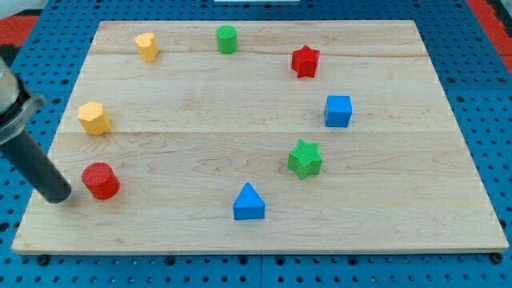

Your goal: Place the red circle in between the yellow hexagon and blue triangle

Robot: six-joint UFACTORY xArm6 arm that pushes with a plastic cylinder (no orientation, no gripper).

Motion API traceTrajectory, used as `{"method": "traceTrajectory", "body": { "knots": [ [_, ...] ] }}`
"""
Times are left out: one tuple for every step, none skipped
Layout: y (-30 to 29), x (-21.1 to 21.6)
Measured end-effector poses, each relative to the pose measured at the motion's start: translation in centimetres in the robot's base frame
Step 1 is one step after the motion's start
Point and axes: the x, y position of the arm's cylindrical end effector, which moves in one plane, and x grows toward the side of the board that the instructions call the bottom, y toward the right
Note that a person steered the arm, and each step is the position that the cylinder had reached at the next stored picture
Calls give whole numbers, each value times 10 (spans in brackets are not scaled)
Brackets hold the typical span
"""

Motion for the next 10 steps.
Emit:
{"method": "traceTrajectory", "body": {
  "knots": [
    [11, -6],
    [37, -12],
    [70, -12],
    [77, -12],
    [58, 21],
    [101, 74],
    [130, 77],
    [132, 77],
    [132, 76],
    [132, 61]
  ]
}}
